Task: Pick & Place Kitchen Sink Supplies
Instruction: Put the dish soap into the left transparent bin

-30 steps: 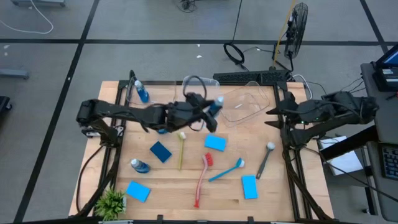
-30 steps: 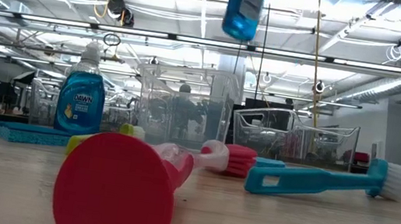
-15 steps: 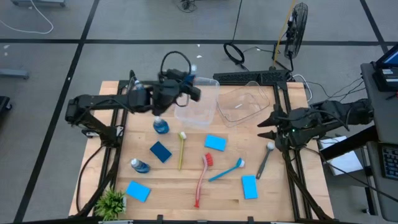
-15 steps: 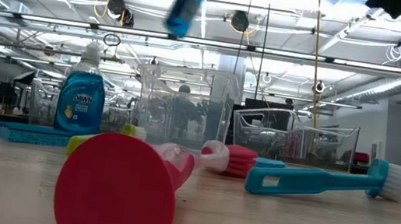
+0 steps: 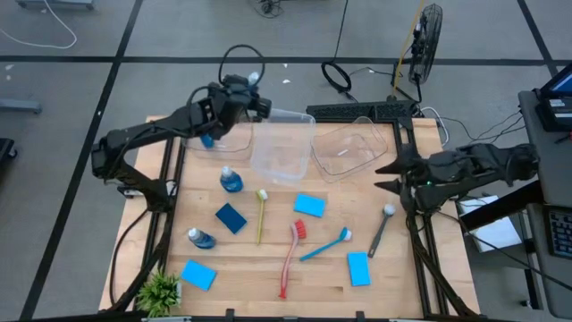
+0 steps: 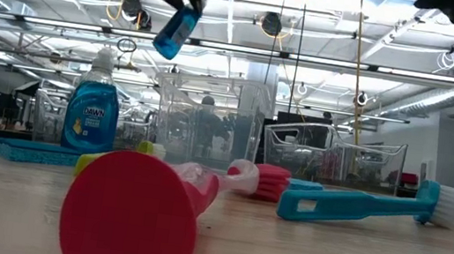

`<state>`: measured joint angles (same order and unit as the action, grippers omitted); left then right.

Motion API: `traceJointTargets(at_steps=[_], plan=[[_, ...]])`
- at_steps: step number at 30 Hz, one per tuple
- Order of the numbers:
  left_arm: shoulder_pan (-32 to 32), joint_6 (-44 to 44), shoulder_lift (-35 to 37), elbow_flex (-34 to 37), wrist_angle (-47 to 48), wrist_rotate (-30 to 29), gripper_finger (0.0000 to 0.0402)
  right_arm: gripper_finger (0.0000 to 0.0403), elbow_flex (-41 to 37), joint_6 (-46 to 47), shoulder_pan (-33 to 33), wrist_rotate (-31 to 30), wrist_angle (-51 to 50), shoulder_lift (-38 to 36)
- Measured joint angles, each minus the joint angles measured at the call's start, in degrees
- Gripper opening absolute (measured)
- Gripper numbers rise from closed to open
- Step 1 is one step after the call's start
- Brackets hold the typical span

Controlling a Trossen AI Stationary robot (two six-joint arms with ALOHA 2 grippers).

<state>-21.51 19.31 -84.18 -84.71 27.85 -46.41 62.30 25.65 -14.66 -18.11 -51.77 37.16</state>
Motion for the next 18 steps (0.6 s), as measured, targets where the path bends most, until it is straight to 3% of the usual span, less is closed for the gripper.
traceJointTargets(at_steps=[9,18], plan=[[-4.08,5.76,-0.04,0.16,11.96,-0.07,0.0157,0.0183,0.00,2.17,-0.02,0.11,0.74,-4.48],[-5.13,11.57,2.85,9.28,7.51,-1.51,0.0157,0.0183,0.00,2.19,-0.02,0.16,0.74,-5.08]])
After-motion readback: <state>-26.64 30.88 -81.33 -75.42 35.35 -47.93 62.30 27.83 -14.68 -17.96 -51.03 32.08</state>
